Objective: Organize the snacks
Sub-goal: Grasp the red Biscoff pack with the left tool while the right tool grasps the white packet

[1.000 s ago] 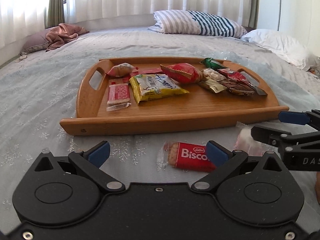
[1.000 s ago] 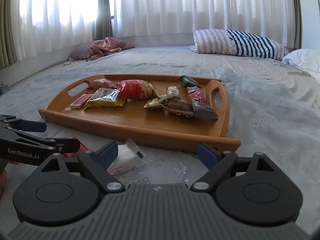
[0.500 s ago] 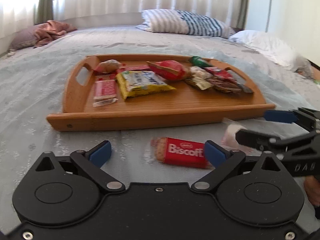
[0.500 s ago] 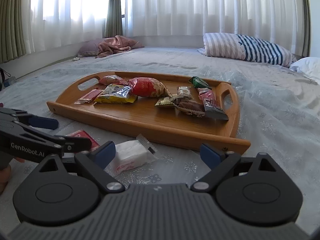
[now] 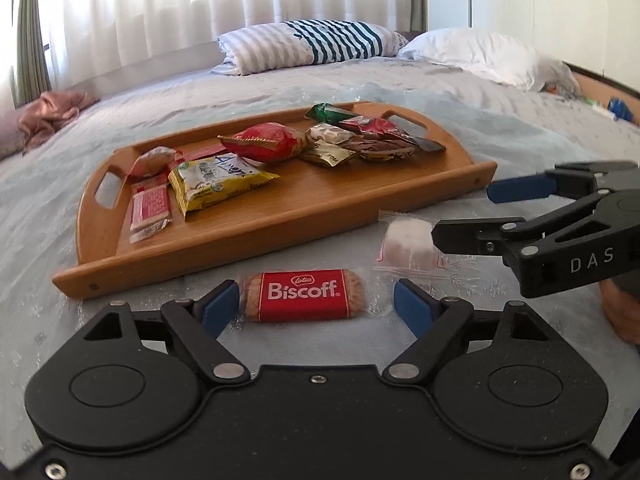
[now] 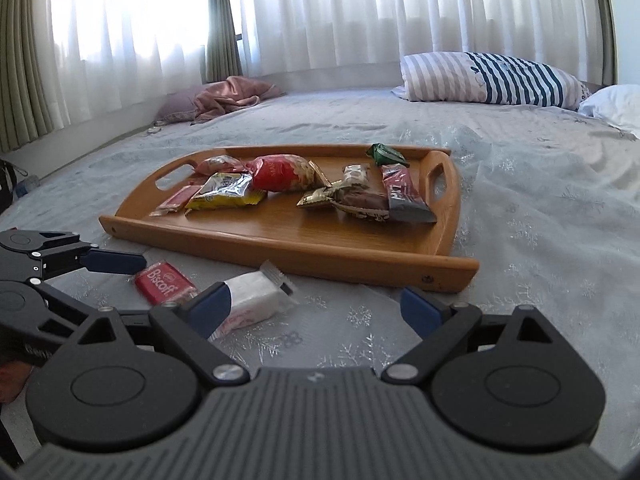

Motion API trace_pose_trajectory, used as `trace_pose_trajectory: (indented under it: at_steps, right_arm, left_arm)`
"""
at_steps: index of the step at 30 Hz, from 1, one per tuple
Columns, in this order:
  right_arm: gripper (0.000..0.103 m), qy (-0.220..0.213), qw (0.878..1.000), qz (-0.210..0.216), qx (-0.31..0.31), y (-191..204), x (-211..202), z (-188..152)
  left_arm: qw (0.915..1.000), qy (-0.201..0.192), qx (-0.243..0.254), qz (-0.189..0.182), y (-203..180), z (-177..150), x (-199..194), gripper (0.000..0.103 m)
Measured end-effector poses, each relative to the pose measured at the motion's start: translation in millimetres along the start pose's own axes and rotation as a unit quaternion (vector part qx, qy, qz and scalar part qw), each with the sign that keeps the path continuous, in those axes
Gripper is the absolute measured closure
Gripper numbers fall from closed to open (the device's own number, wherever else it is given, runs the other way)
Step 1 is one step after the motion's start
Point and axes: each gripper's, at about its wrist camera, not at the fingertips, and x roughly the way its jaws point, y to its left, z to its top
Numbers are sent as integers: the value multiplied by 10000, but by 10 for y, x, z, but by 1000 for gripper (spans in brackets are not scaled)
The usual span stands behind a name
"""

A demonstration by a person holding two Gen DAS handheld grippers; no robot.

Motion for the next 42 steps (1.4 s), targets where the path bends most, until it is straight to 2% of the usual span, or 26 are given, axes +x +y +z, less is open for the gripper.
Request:
trace_pose_trajectory:
  at_steps: [1,6,7,9,12,17,18,19,21,23,24,25,27,31,32,33,38,42]
  right_arm:
    - [5,-1,10000,-3,-51,22,0,-7]
    - [5,-17,10000,9,-84,41,-2,2]
    - [5,-15,10000,10,-84,42,-1,1]
    - [5,-14,9999,23,-106,47,-4,4]
    - [5,-20,9997,51,-226,92,-14,3]
    - [4,9,9981,74,-614,228,-7,-14]
    - [4,27,9974,82,-712,259,-1,-16]
    - [4,45,9966,82,-817,292,7,-20]
    - [3,46,9954,58,-958,335,6,-36]
    - [3,59,9945,33,-1045,365,11,-50]
    - [3,69,9942,36,-1076,376,11,-56]
    - [3,74,9938,25,-1109,387,11,-64]
    - [3,89,9931,18,-1166,403,11,-72]
    - [3,107,9921,-7,-1250,440,20,-59]
    - [3,104,9917,-59,-1282,456,22,-52]
    - [3,117,9911,-106,-1323,469,26,-45]
    - [3,177,9901,-81,-1389,534,62,4]
    - [8,243,9900,5,-1387,601,128,48]
  left_arm:
    - [10000,-14,10,-2,-7,-2,-9,27]
    - [9999,-97,-76,93,13,3,-66,35]
    - [9998,-126,-140,120,36,16,-81,42]
    - [9993,-174,-270,173,90,26,-114,48]
    - [9988,-113,-407,256,165,41,-105,48]
    - [9992,-132,-278,254,147,6,-106,43]
    - [9992,-150,-258,258,136,3,-103,36]
    - [9993,-145,-243,234,132,4,-90,24]
    - [9993,35,-196,325,117,-5,-14,20]
    - [9990,167,-371,205,158,-5,48,20]
    - [9986,176,-478,152,192,6,47,23]
    - [9982,162,-570,126,220,19,37,33]
    - [9976,101,-655,215,255,22,9,42]
    - [9968,24,-749,286,289,15,-39,44]
    - [9969,-18,-704,339,281,16,-55,49]
    - [9971,-53,-661,383,273,21,-70,50]
    - [9963,-76,-725,456,292,64,-81,51]
    - [9958,-69,-769,493,303,73,-76,51]
